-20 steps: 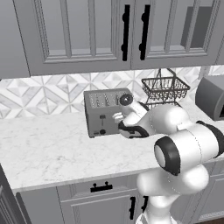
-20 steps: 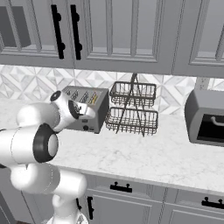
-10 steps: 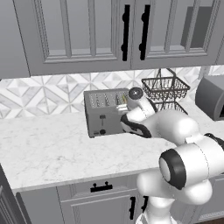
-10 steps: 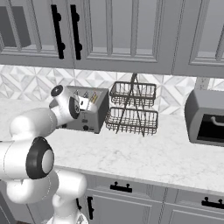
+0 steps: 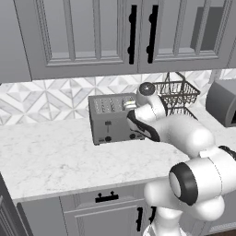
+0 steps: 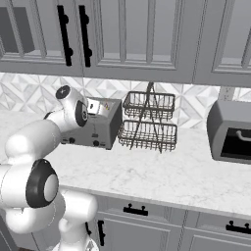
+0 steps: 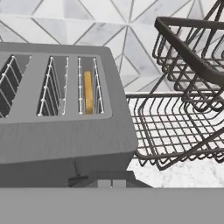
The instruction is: Start the toaster. Once the lever pops up, take the bread to the plate on the dining counter.
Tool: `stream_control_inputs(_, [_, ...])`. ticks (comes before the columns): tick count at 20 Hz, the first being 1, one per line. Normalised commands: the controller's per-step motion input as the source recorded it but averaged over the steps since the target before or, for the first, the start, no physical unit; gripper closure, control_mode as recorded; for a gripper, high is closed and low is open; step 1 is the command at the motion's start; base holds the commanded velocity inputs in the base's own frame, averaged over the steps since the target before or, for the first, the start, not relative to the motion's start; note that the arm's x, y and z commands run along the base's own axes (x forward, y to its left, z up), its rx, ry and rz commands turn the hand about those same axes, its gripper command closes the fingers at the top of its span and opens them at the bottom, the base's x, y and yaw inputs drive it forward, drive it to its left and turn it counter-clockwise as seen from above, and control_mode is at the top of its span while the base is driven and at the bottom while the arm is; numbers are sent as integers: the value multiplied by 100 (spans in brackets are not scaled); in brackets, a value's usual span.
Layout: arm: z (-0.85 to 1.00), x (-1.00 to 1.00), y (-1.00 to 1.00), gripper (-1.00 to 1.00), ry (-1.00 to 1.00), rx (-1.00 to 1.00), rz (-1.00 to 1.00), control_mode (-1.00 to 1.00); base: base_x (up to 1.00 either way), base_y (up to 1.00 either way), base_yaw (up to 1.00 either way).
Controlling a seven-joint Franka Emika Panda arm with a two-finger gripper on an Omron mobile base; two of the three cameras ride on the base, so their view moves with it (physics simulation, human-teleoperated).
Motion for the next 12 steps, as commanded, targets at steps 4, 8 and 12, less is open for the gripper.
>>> stream_control_inputs(4, [19,0,0,100,-8,0,0,-100,0,0,0])
stream_control_inputs(8, [1,0,0,100,-10,-1,0,-100,0,0,0])
stream_control_inputs(12, [0,1,0,100,-3,0,0,-100,0,0,0])
